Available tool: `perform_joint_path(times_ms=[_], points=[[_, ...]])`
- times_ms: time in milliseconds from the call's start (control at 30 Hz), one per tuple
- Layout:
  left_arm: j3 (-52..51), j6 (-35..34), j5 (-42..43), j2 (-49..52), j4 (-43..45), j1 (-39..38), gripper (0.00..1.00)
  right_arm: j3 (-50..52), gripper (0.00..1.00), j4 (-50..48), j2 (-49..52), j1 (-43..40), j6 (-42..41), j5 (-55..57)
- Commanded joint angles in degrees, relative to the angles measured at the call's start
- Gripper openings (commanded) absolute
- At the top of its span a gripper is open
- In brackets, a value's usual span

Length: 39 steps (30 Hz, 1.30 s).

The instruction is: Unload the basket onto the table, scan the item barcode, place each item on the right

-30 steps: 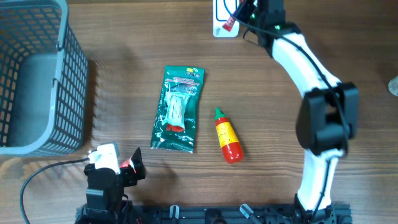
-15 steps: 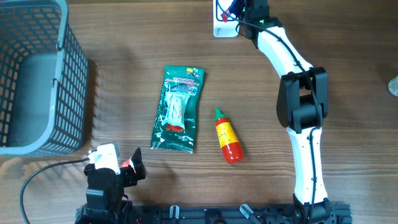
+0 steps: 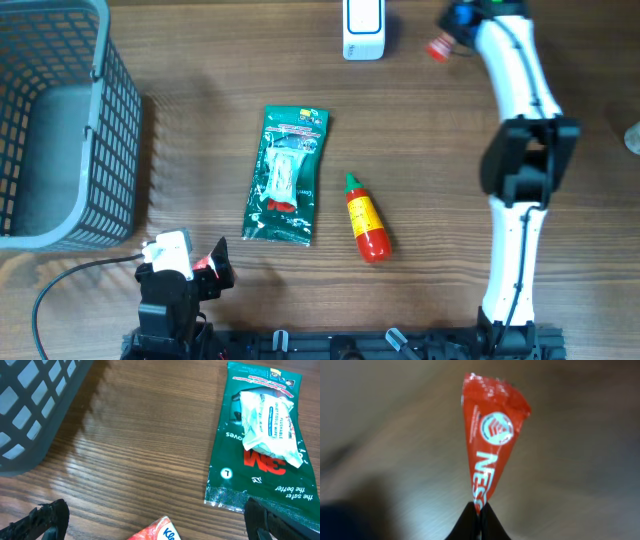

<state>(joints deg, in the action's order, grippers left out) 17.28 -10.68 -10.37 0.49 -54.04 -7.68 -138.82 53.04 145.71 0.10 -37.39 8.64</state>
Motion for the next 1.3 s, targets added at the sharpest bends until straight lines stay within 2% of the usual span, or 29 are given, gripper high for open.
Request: perform_joint_path(times_ms=[0,67,167,233,300,367,400,467,500,533,567,633,767,1000,1200,1267], points=[[-0.2,-0.3,0.5,-0.1,0.0,0.4,1.0,1.2,0.04,4.6,-0.7,-7.6,4.2,12.6],[-0.2,-0.3,0.5,-0.1,0.0,0.4,1.0,3.1,0.05,4.9,-0.7,-11.2,10.1,18.0],[-0.2,-0.3,0.5,-0.1,0.0,0.4,1.0,5.5,0.05,5.7,-0.7,-15.6,10.3,24.2],[-0.2,-0.3,0.5,-0.1,0.0,0.4,1.0,6.9,0.04,4.3,-0.7,-18.9,10.8,23.5],[-0.2,-0.3,0.5,-0.1,0.0,0.4,1.0,6.9,0.09,4.1,-0.7,-21.4,15.4,20.1],[-0.2,-0.3,0.5,-0.1,0.0,0.4,1.0,6.4,0.45,5.0,-1.3,-23.7,17.9,17.4],[-0.2,-0.3,0.5,-0.1,0.0,0.4,1.0,5.9,0.56,6.3,-1.9,-24.6,17.7,17.4],[-0.2,-0.3,0.5,-0.1,0.0,0.4,1.0,5.5,0.57,7.3,-3.1,-25.2,17.6,17.4],[-0.2,-0.3,0.5,-0.1,0.1,0.4,1.0,5.4,0.63,7.7,-4.3,-25.3,17.6,17.4],[-0.2,-0.3,0.5,-0.1,0.0,0.4,1.0,5.3,0.87,8.2,-5.9,-25.2,16.6,17.4],[-0.2,-0.3,0.5,-0.1,0.0,0.4,1.0,5.3,1.0,8.7,-6.9,-25.0,15.5,17.3],[-0.2,-0.3,0.5,-0.1,0.0,0.4,1.0,5.3,1.0,10.6,-10.6,-24.0,12.2,14.4],[-0.2,-0.3,0.5,-0.1,0.0,0.4,1.0,5.3,1.0,14.3,-17.7,-20.5,11.3,3.3],[-0.2,-0.3,0.5,-0.1,0.0,0.4,1.0,5.3,1.0,25.3,-30.4,-11.3,5.8,0.0],[-0.2,-0.3,0.5,-0.1,0.1,0.4,1.0,5.3,1.0,38.3,-37.8,0.4,6.0,-6.3],[-0.2,-0.3,0.5,-0.1,0.0,0.4,1.0,6.3,1.0,39.1,-38.4,5.1,10.6,-7.8]])
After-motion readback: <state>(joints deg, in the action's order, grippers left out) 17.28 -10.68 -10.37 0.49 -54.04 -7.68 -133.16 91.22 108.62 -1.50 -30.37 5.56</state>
